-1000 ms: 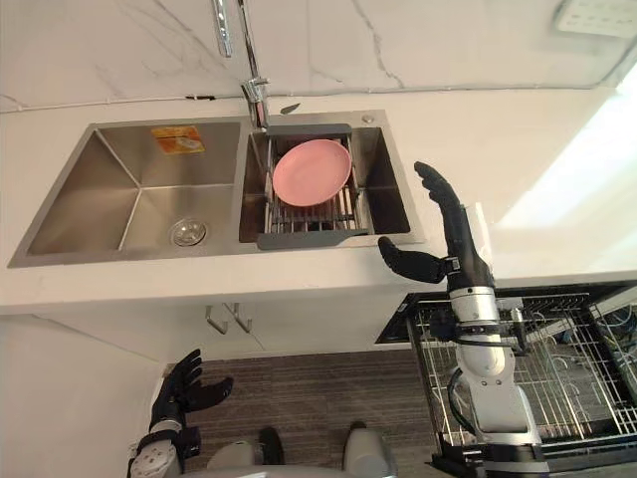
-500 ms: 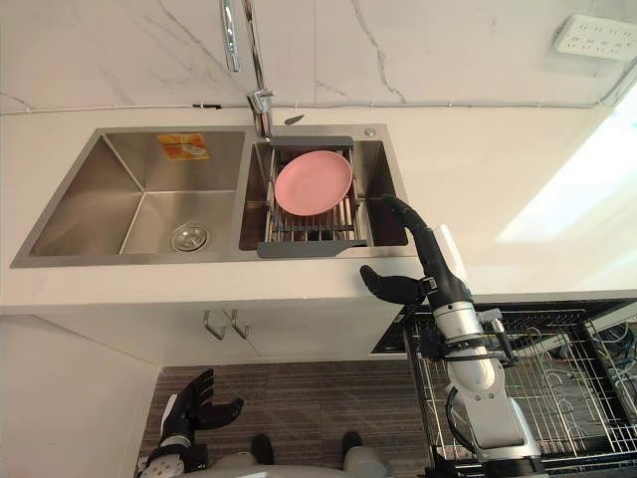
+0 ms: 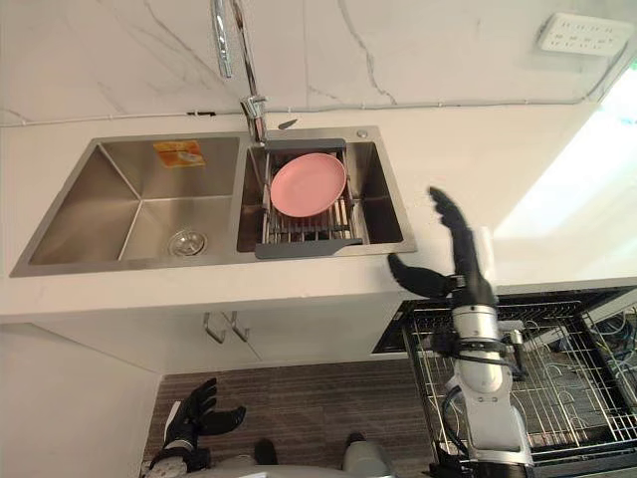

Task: Walk over to the sink, pick up the cup, carry it to the dishwasher, place the cup inside the dishwasher, then close the dishwasher door

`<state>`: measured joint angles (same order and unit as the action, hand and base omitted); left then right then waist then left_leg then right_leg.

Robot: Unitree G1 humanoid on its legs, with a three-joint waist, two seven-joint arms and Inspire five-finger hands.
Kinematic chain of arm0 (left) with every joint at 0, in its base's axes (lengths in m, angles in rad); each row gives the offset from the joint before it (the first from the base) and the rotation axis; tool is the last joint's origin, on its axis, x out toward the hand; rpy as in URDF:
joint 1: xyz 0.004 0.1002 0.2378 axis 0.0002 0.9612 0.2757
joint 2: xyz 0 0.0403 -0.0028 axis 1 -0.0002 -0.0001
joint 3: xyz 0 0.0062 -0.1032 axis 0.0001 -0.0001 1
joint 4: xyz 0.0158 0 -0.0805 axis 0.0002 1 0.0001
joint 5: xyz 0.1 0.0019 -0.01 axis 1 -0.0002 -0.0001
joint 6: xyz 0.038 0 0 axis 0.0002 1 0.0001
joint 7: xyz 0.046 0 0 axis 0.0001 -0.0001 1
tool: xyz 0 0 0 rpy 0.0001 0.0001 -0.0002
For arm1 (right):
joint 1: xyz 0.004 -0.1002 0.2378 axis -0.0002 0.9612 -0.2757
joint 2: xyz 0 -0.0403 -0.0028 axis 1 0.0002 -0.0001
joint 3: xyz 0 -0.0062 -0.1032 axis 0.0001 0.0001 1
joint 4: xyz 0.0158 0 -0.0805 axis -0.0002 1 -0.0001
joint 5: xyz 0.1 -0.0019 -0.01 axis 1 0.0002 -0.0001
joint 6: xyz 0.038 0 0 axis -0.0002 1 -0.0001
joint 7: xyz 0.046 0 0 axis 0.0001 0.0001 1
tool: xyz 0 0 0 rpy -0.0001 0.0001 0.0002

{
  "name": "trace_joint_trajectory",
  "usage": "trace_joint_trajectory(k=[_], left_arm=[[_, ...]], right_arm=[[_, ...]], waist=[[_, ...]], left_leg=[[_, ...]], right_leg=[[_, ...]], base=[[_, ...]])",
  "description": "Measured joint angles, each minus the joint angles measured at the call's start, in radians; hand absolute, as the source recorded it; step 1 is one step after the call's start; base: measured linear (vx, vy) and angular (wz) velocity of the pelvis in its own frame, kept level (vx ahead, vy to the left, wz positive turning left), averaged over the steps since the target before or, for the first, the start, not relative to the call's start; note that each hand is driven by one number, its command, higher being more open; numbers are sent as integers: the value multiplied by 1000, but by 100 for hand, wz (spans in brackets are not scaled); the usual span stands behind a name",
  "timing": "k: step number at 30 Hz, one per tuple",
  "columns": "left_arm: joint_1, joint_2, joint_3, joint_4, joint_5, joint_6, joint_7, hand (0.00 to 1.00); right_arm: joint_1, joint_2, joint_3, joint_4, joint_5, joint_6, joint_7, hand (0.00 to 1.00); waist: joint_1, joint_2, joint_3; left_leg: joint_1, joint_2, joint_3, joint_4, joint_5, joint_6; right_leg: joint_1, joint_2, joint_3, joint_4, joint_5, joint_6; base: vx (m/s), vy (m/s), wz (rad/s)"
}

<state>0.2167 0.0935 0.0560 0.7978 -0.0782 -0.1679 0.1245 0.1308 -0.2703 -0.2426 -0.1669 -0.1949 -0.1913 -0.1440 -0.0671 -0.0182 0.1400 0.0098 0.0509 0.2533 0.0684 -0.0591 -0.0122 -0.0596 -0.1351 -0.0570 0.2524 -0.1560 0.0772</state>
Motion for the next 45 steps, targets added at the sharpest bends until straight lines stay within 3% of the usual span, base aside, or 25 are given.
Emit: trace_joint_trajectory(k=[5, 9, 25, 32, 45], left_arm=[[-3, 4, 23, 35, -2, 10, 0, 90], [-5, 4, 34, 35, -2, 10, 0, 90], [-14, 26, 57, 34, -5, 6, -1, 90], [-23, 31, 56, 32, -9, 4, 0, 90], [-63, 34, 56, 20, -9, -14, 2, 90]], right_arm=[[-1, -5, -64, -3, -6, 13, -56, 90], [-16, -76, -47, -1, -26, 13, -53, 90], [-349, -297, 177, 215, -27, 12, -2, 90], [-505, -371, 255, 301, -128, 12, -4, 90], [-650, -460, 384, 438, -312, 34, -3, 90]], waist=[[1, -1, 1], [10, -1, 1], [50, 0, 68], [54, 3, 112], [79, 41, 163]], left_leg=[[-8, -10, -11, 7, -11, 0], [-24, -16, -26, 13, -8, 3], [-89, -29, -81, 60, -11, 0], [-128, -29, -105, 107, -21, 0], [-207, -25, -119, 194, -44, 8]], right_leg=[[-2, -12, -10, 8, -8, 4], [-1, -19, -28, 2, -10, 7], [-5, -39, -85, -8, -10, 7], [-12, -41, -104, -7, -9, 6], [-48, -37, -112, 12, 1, 9]], base=[[3, 17, 9], [31, 5, 12], [-2, 9, 12], [-11, 6, 11], [-34, 13, 3]])
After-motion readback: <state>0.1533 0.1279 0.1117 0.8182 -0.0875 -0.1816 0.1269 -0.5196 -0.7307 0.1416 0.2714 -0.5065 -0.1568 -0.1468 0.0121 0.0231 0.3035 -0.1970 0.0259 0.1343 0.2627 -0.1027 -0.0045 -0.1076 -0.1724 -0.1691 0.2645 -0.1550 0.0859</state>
